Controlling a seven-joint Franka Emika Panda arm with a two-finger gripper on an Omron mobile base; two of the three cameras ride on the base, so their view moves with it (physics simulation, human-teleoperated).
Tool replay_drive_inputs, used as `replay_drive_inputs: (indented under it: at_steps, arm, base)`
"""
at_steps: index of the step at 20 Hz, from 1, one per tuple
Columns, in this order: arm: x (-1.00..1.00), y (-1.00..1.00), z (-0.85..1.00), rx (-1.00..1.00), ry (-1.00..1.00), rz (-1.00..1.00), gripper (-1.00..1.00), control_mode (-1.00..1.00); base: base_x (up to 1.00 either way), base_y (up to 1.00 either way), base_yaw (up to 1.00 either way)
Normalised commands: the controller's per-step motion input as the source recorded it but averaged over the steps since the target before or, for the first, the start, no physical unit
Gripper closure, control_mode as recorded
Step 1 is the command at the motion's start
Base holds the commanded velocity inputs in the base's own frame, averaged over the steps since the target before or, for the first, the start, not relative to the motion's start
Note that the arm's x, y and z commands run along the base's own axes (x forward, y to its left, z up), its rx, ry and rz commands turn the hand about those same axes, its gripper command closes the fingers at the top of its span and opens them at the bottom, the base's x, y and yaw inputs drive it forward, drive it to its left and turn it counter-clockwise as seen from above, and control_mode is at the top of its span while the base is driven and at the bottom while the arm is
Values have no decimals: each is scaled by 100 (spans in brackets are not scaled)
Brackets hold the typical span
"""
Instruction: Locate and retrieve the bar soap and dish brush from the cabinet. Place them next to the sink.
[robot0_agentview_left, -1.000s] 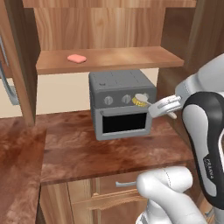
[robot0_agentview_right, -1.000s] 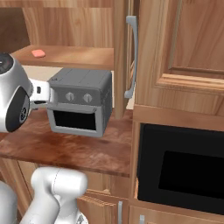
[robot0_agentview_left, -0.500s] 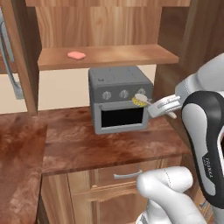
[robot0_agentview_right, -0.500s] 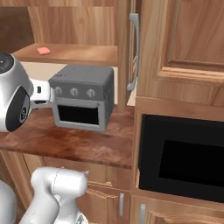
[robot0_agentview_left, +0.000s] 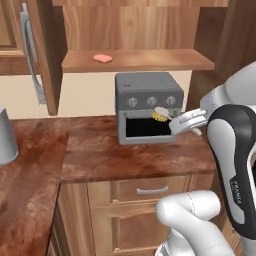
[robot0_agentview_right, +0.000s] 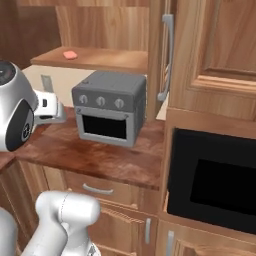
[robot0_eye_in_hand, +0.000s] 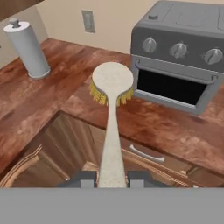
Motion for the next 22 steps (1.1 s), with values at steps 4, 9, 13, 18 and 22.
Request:
replay_drive_inputs:
  at_steps: [4,9,13,18,22]
  arm:
    - [0,0,0,0,0,0,100,100]
    - [0,0,0,0,0,0,100,100]
    - [0,0,0,0,0,0,100,100]
    - [0,0,0,0,0,0,100,100]
    - [0,0,0,0,0,0,100,100]
  base:
    - [0,17,50]
    - [0,12,50]
    - [0,6,50]
    - [-5,9,50]
    - [-15,9,50]
